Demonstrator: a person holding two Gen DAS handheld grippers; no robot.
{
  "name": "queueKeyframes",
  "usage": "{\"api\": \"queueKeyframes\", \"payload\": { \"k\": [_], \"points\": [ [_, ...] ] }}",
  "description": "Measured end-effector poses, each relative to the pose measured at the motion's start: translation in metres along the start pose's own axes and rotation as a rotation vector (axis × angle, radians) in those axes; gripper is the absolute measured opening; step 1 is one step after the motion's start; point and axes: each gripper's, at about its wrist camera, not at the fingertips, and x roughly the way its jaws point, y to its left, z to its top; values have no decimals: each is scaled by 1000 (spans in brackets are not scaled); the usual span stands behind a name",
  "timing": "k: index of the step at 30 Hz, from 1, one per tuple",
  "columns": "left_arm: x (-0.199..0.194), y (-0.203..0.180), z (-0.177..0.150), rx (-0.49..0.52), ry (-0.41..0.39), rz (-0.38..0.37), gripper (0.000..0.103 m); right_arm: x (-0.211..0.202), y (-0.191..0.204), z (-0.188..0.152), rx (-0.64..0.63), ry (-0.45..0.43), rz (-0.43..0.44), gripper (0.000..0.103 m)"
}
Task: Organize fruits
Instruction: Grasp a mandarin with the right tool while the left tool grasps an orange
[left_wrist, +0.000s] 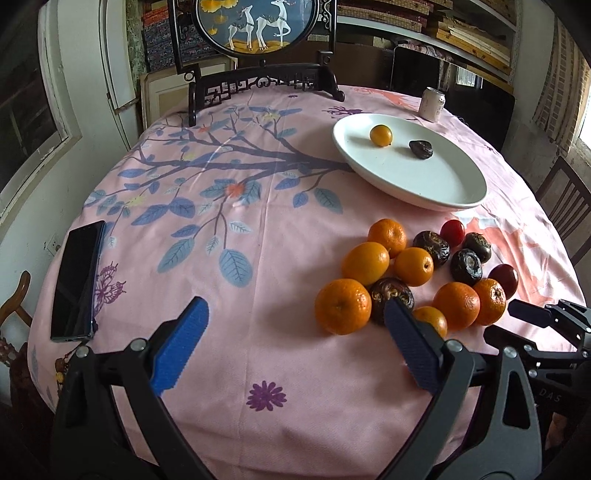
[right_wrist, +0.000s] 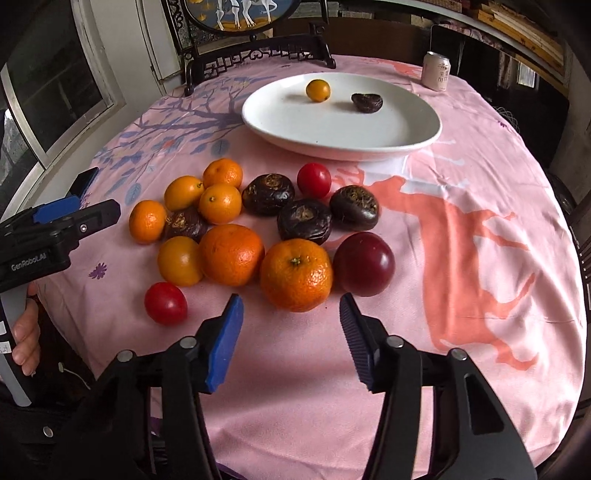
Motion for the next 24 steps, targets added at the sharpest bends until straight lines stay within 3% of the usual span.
{"api": "queueKeyframes", "payload": {
  "k": [6,13,18,21,24],
  "points": [
    [8,-1,-6,28,32,16,98,25,5,13,-28,-2,-53,48],
    [27,-3,-7,28,67,14,98,11,2,8,-13,4,-55,45],
    [44,-10,-7,18,99,-45,96,4,-5,1,12,16,-65,45],
    [52,-11,-6,-12,106,-109,86,3,-8,-1,28,14,-59,45],
    [54,-10,-3,-45,103,-203,47,1,-9,-2,30,13,-57,45]
  ]
}}
